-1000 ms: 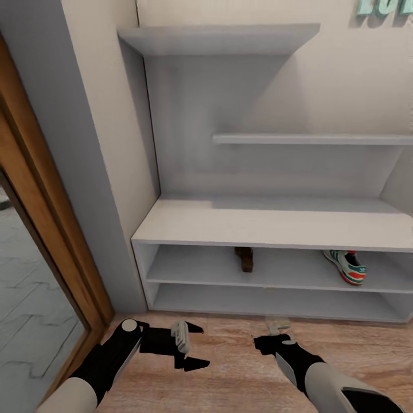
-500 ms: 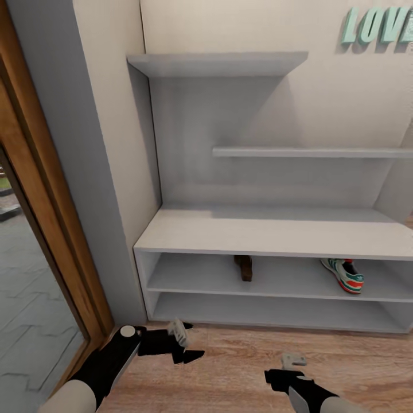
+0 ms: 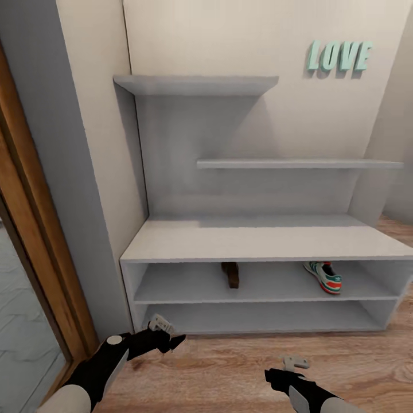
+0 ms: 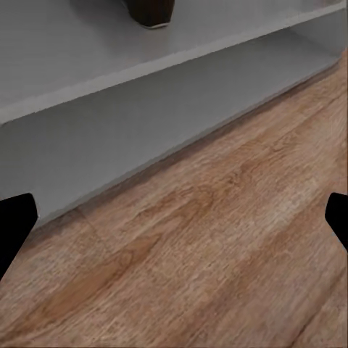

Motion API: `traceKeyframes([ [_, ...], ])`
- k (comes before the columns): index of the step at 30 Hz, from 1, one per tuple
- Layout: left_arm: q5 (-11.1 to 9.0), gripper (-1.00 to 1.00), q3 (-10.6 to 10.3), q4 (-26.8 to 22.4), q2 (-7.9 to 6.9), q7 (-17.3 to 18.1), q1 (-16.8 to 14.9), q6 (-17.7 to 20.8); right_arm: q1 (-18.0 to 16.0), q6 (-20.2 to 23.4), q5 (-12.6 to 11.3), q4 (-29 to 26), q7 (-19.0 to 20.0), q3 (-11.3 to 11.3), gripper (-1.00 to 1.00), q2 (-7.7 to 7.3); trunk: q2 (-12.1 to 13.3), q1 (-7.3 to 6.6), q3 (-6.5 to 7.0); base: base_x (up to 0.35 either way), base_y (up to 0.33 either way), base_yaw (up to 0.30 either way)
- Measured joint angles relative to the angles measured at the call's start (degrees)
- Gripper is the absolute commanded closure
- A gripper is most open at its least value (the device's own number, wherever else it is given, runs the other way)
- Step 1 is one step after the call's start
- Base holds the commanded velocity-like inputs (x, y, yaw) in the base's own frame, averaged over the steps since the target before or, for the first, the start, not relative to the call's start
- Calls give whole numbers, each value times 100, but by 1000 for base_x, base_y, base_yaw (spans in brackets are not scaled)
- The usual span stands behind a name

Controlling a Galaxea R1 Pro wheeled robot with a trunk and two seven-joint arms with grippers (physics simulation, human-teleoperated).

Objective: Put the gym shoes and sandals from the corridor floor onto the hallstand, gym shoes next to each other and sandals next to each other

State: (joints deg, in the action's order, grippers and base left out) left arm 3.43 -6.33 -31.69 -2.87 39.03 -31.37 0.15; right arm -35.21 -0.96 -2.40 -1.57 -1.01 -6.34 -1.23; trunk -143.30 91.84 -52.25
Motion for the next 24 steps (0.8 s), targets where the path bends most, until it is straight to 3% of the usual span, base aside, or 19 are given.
traceKeyframes([
  [1,2,-100,191,65,0,-81,2,-4,0,0,-4,-1,0,-2,-100,0,1,-3,22,0,0,-296],
  [4,1,-100,303,105,0,-130,0,-7,0,2,-6,-3,0,-3,-100,4,5,-10,92,0,0,-298],
  [12,0,-100,339,153,9,-236,3,-13,0,3,-7,4,0,-3,-100,4,244,-145,263,0,0,-299],
  [24,-2,-100,352,936,10,-455,1,-271,0,4,-7,5,0,-3,-100,0,726,-408,511,0,0,-300],
])
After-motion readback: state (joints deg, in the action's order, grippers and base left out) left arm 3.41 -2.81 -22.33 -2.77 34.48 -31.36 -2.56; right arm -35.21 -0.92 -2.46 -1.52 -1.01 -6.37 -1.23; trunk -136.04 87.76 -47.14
